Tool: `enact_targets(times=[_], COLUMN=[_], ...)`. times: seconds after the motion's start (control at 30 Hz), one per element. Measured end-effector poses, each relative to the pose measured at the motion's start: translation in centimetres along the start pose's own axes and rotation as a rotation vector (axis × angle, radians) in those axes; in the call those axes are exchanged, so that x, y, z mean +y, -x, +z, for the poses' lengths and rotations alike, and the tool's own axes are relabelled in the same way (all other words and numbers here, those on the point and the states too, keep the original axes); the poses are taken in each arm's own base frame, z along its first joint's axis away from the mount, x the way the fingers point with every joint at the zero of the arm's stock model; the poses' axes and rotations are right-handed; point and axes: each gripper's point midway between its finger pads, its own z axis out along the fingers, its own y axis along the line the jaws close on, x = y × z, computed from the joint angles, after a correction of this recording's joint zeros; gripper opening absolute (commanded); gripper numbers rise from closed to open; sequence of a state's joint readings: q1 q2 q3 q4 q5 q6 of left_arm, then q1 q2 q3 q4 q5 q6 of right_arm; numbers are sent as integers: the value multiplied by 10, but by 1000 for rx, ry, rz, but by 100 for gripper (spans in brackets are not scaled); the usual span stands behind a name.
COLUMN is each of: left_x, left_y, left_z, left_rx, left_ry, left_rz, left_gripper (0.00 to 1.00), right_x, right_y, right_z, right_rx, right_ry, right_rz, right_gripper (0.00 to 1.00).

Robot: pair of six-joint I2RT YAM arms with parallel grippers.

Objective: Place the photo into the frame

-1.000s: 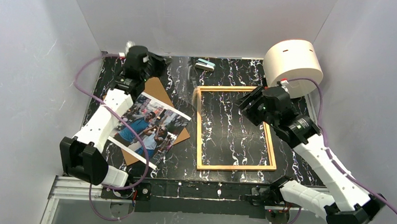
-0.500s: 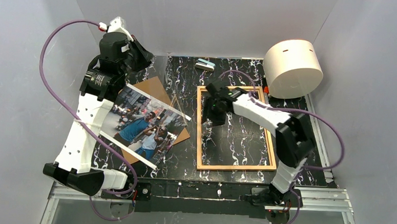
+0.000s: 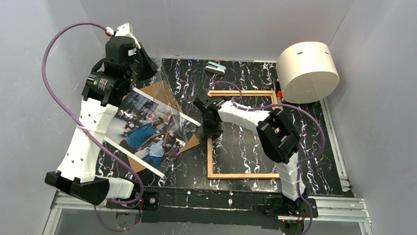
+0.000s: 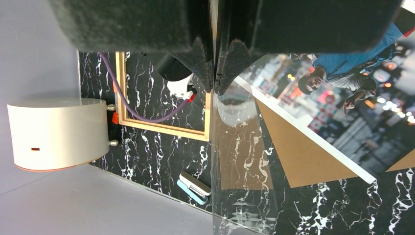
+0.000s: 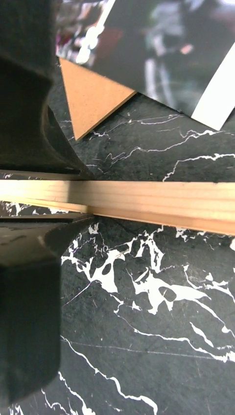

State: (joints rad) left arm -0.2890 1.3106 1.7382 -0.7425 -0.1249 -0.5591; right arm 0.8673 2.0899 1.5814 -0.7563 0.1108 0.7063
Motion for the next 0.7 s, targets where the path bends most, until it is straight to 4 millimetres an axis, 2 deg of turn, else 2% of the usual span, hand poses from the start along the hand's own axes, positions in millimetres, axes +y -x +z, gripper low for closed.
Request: enact_targets(times=[0.07, 0.17, 0.37, 0.7], left_x=[0, 0, 0, 5], left_y=[1, 4, 9, 17], left_z=[-1, -4, -7, -8], left_rx=[-2, -7, -19, -43], left_ry=[3, 5, 9, 53], left_rz=[4, 8, 8, 8], left_gripper=[0, 0, 0, 0], right_x=[1, 3, 13, 56], right_y=[-1, -2, -6, -1], right_z=[1, 1, 2, 6], right_rx=[-1, -1, 28, 73], right_ry=[-8, -10, 29, 151], right_rz=[-11, -16, -20, -4], right_gripper=[20, 15, 14, 19])
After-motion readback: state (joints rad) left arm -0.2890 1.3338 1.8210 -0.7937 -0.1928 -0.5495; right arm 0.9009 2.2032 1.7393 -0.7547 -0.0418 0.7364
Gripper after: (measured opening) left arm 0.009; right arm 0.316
